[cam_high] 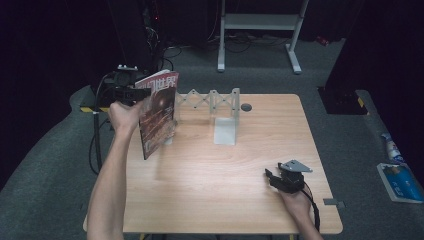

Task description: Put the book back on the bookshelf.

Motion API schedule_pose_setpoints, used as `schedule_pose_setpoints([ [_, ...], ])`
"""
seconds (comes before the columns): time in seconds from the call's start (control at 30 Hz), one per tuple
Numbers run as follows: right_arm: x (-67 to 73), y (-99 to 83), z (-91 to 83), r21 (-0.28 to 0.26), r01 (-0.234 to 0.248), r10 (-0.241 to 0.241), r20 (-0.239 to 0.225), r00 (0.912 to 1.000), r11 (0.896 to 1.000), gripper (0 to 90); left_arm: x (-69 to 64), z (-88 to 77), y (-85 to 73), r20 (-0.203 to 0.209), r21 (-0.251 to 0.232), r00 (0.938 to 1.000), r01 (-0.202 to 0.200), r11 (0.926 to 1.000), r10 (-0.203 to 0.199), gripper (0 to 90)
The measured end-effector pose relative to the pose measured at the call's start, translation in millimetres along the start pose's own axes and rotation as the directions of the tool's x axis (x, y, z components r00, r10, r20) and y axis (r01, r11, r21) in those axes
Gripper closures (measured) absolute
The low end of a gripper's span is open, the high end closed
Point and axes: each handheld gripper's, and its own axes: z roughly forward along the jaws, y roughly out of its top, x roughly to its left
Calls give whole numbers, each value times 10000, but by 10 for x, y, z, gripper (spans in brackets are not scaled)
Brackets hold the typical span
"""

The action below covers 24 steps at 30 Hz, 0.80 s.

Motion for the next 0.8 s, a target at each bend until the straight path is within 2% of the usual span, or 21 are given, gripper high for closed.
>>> schedule_pose_setpoints([
  [0.17,0,1,0,5,-13,13,-7,10000,10000,399,1,35,-5,-60,-314,9999,119,9994,-121,836],
  [0.33,1,0,0,3,1,-1,-3,10000,10000,400,41,101,-69,111,-657,9987,499,9966,-492,836],
  [0.7,1,2,2,-10,17,-17,9,10000,10000,401,1,131,-93,58,-1263,9994,332,9914,-327,837],
  [0.8,1,2,2,-10,18,-18,7,10000,10000,401,-3,161,-134,108,-1446,9985,547,9880,-537,837],
])
